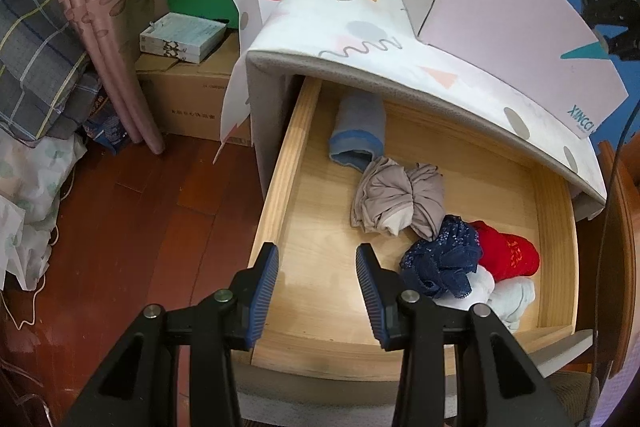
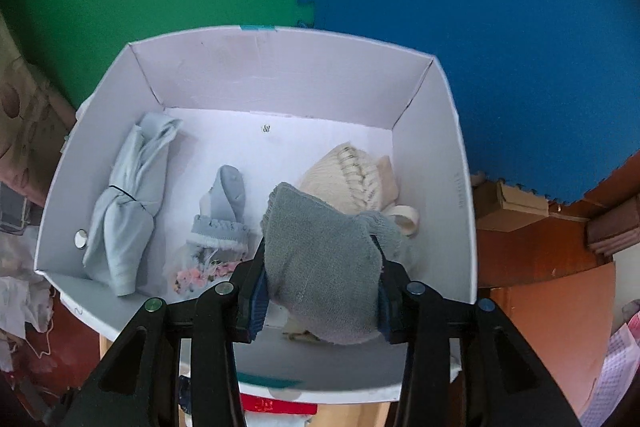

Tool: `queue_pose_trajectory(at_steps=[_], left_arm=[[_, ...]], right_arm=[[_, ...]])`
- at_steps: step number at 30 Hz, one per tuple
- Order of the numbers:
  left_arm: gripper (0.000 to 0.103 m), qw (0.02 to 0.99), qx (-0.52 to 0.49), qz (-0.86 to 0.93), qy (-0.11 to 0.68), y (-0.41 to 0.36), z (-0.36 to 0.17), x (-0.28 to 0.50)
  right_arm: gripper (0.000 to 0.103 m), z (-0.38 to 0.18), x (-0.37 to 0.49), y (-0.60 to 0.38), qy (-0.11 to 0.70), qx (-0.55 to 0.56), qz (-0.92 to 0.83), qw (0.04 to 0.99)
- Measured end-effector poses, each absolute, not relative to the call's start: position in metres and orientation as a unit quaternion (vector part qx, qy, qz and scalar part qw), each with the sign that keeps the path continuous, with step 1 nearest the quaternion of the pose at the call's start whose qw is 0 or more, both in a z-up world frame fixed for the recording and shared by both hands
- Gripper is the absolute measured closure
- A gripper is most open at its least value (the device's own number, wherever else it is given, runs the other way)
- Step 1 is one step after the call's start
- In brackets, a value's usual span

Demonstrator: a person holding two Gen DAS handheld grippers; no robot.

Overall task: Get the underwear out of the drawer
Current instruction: 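Carry the grey sock into the white box and open the right gripper, then return the right gripper to the drawer and grasp the pale blue garment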

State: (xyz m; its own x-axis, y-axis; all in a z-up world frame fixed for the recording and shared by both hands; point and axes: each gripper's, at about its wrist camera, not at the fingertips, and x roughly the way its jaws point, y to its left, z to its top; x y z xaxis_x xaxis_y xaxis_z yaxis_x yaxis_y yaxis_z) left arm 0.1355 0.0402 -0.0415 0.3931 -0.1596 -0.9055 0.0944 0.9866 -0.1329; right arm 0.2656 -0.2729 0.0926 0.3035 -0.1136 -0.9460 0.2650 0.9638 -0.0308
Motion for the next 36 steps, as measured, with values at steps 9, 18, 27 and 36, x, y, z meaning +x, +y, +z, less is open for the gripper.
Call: queue_pose_trajectory(at_steps=[9, 18, 27, 36], left_arm=[[0.062, 0.834, -0.032, -0.071, 0.547, 0.041, -0.042, 0.135], [0.062, 0.831, -0.033, -0.072, 0.551, 0.041, -0.043, 0.135], [0.062, 0.829, -0.030, -0.070, 0.554, 0.039, -0.045, 0.136], [0.062, 0.828, -0.035, -0.069, 0.555, 0.044, -0.046, 0.136]], right_arm=[[0.044, 0.129, 0.239, -0.276, 0.546, 0.103, -0.106, 0.824], [0.041, 0.133, 0.138, -0.258, 0.588, 0.117, -0.062, 0.798], [0.034, 0.009, 0.075, -0.220, 0.700, 0.143, -0.047, 0.698], [0.022, -0.082, 0.078, -0.189, 0.753, 0.175, -0.049, 0.632]])
